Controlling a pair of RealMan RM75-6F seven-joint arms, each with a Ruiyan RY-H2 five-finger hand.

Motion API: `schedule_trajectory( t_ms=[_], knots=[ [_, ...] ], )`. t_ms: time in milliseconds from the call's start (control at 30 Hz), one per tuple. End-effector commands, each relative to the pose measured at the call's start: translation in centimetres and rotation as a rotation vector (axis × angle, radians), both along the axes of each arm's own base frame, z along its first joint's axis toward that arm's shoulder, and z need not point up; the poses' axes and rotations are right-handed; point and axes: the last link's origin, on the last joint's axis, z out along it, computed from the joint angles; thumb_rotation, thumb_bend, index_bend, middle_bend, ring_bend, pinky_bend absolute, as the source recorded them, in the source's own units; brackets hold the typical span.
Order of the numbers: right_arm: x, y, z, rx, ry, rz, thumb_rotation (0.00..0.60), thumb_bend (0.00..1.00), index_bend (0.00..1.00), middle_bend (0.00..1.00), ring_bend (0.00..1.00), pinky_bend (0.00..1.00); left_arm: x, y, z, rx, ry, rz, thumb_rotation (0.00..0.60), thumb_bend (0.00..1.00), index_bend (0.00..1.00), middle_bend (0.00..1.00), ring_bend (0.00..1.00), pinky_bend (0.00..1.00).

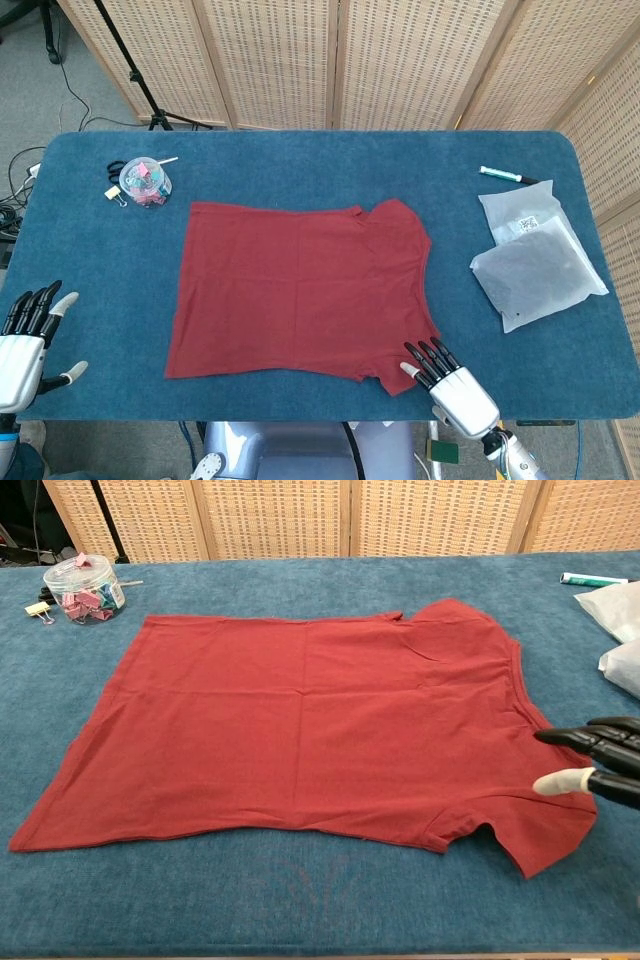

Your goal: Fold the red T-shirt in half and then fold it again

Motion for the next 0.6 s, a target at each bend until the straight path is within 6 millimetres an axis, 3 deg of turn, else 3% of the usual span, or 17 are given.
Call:
schedule_trajectory(
  t_ms=[33,200,600],
  knots=[
    [0.7,-0.3,-0.6,0.005,0.005,0.017,0.600,0.00,0.19,0.00,0.00,0.00,-0.1,0.1,0.0,-0.002,0.003,0.005,0.600,0.03,0.00,0.00,0.00,0.00],
    [3.0,-0.7,-2.0,0.024,0.010,0.058,0.600,0.00,0.19,0.00,0.00,0.00,-0.2,0.4,-0.1,-0.004,0.005,0.015,0.600,0.03,0.00,0.00,0.00,0.00],
    [4.9,-2.1,-3.8,0.013,0.053,0.092,0.600,0.00,0.19,0.00,0.00,0.00,-0.3,0.6,0.0,-0.002,0.003,0.025,0.600,0.03,0.00,0.00,0.00,0.00]
  ],
)
